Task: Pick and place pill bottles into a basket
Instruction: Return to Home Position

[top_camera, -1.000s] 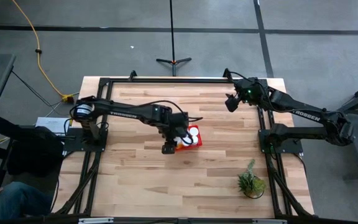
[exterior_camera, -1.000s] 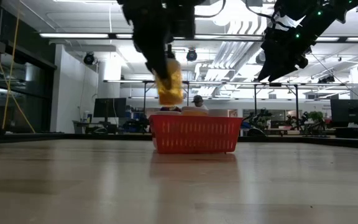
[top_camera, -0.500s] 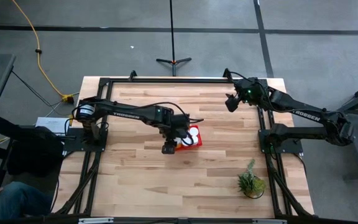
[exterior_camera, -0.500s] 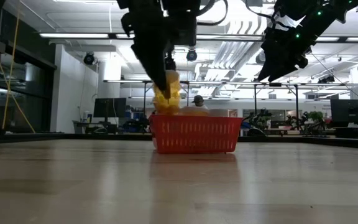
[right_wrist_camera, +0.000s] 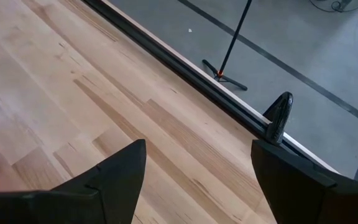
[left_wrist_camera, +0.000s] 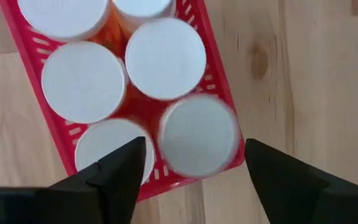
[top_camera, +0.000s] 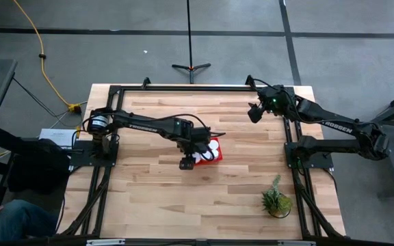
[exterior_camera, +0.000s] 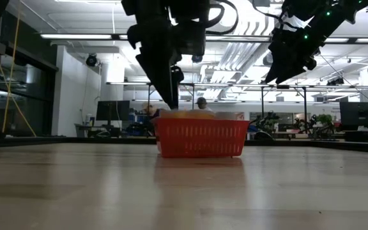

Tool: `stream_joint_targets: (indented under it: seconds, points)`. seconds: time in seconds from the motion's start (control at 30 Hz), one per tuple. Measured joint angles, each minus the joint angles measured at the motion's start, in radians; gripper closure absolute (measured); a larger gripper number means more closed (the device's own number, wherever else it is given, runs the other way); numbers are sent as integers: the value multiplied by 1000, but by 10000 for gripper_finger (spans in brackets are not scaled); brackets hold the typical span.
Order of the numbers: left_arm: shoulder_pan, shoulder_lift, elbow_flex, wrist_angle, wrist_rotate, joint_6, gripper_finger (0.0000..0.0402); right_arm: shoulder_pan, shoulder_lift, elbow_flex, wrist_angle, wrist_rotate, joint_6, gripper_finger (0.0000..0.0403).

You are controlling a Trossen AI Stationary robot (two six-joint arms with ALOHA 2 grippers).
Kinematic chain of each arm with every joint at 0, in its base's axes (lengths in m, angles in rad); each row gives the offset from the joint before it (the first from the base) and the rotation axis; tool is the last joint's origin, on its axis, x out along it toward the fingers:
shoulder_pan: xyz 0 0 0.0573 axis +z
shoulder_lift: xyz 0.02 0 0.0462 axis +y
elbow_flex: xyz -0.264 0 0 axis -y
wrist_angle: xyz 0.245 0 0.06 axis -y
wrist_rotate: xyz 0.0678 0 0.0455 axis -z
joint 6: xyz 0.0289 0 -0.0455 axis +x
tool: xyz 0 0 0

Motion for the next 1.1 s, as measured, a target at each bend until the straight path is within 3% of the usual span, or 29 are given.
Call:
stream_joint_targets:
  seconds: [0.3,0.47,0.57,0.73,0.87,1.0,1.1]
  points:
    - [1,-7,0,-7,-5,-1,69,0,0,0,0,0,0,121]
    - [26,-79,29,-24,-53,-15,114,0,0,0,7,-35,-9,121]
    - [82,-139,41,7,-56,-66,156,0,0,0,38,-118,-56,121]
    - [163,-252,-44,370,41,-196,232,0,0,0,102,-265,-103,121]
    - [155,-332,-163,688,29,-199,302,1,-1,0,115,-330,-97,121]
    - [160,-422,-339,887,2,-191,375,1,-4,0,127,-397,-62,121]
    - [173,-529,-525,1011,-10,-211,378,7,-4,0,159,-447,-31,121]
